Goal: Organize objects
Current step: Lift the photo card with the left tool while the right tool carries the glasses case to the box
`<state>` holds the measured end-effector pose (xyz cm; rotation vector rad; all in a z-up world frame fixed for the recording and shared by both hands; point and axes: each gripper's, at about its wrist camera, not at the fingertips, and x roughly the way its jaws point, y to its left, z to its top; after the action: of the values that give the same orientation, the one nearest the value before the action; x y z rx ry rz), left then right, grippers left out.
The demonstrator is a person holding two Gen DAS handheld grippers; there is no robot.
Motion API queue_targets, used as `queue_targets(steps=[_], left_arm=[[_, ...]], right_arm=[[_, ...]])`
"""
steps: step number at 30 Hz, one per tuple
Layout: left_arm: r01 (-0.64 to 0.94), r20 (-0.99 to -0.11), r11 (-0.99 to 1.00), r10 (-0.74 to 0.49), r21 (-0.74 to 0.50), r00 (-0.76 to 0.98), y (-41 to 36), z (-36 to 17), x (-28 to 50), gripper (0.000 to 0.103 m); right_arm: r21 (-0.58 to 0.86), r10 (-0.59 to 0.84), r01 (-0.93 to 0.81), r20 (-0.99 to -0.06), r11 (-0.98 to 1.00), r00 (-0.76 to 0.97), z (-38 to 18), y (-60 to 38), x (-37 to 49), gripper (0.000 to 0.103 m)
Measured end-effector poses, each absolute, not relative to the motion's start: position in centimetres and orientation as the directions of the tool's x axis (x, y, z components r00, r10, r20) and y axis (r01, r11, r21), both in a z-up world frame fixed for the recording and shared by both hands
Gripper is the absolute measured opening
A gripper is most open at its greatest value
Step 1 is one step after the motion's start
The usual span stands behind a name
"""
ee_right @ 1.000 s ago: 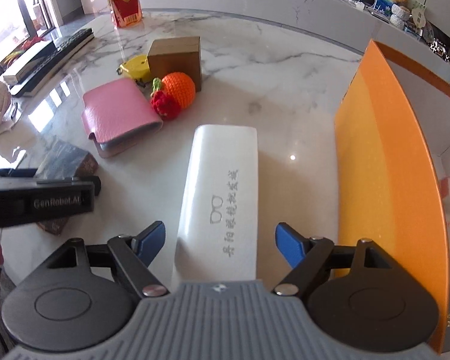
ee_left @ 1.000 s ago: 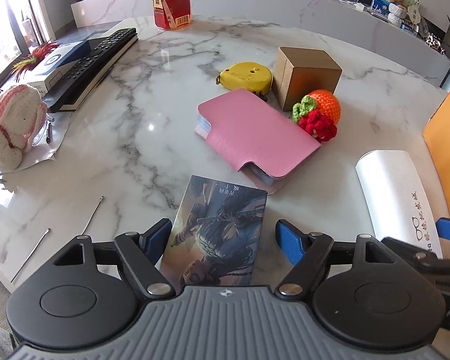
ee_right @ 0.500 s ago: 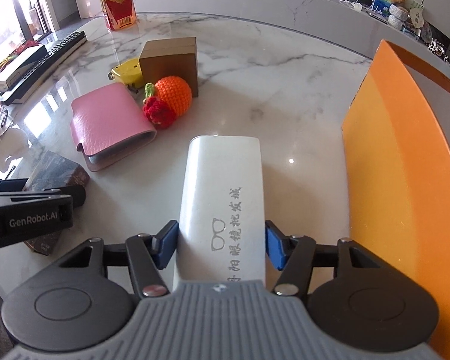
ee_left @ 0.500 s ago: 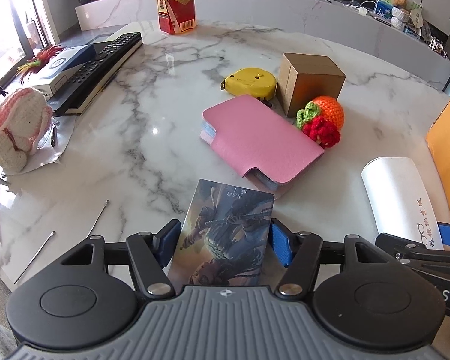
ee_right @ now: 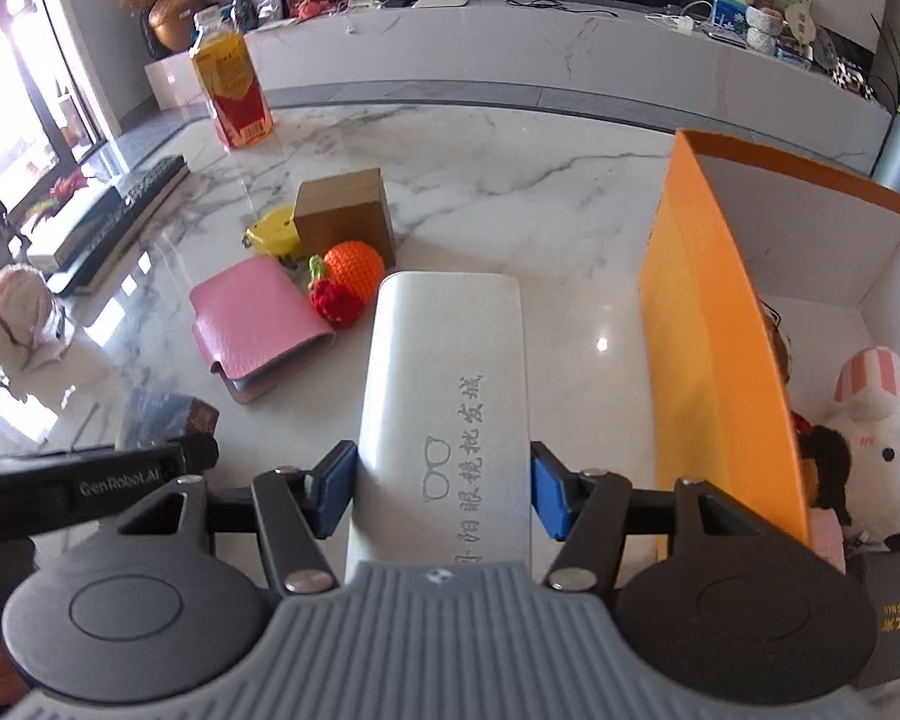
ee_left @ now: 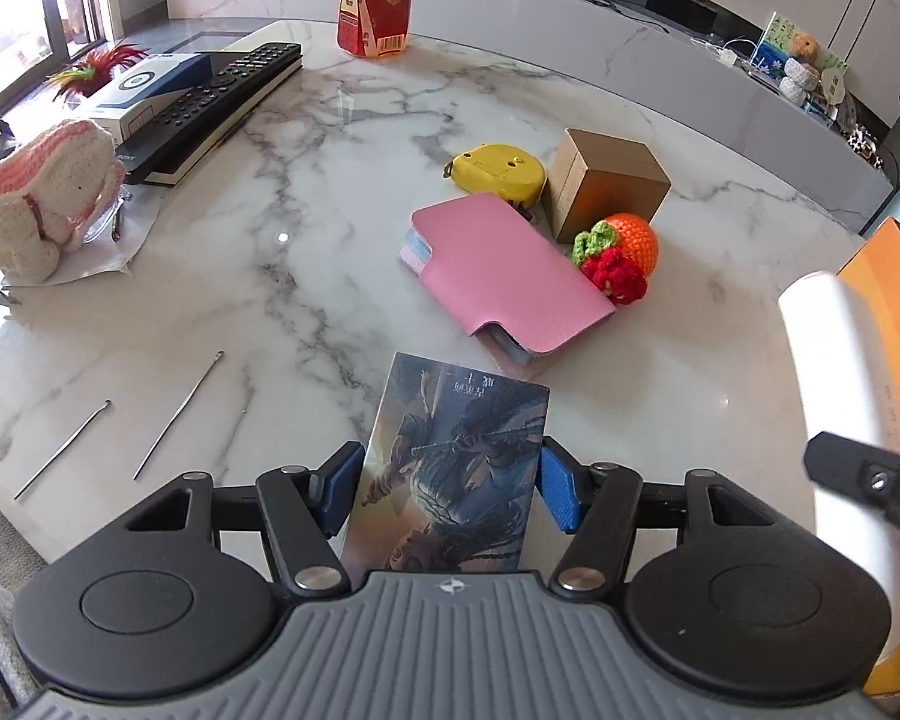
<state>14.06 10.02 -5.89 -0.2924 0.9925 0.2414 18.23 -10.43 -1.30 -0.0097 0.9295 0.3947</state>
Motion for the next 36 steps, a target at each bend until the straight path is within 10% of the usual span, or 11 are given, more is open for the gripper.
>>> queue_targets(steps=[10, 19, 27, 36], left_arm=[[-0.246, -0.776, 0.951, 0.009, -0.189, 0.63, 6.6, 0.0, 13.8, 0.071], [-0.079, -0.734, 0.973, -0.111, -0.219, 0.67, -0.3, 2.9, 16.1, 0.072], [-0.047, -0.748, 0.979, -0.118, -0.196, 0.653, -2.0, 1.9, 17.9, 0.072], [-0.092, -0.789, 0.986, -0.055, -0.14, 0.611, -2.4, 0.7, 19.8, 0.072]], right_arm=[[0.365, 0.342, -0.116, -0.649, 0.924, 0.68, 5.9, -18.7, 18.0, 0.062], [0.218, 0.126, 0.033, -0.673, 0.975, 0.729, 6.9, -25.0, 23.8, 0.062], [-0.214, 0.152, -0.415, -0.709, 0.884, 0.688, 5.0, -25.7, 28.2, 0.062], [-0.179, 0.266, -0.722, -0.849, 0.668, 0.457, 1.7, -25.3, 31.6, 0.062]])
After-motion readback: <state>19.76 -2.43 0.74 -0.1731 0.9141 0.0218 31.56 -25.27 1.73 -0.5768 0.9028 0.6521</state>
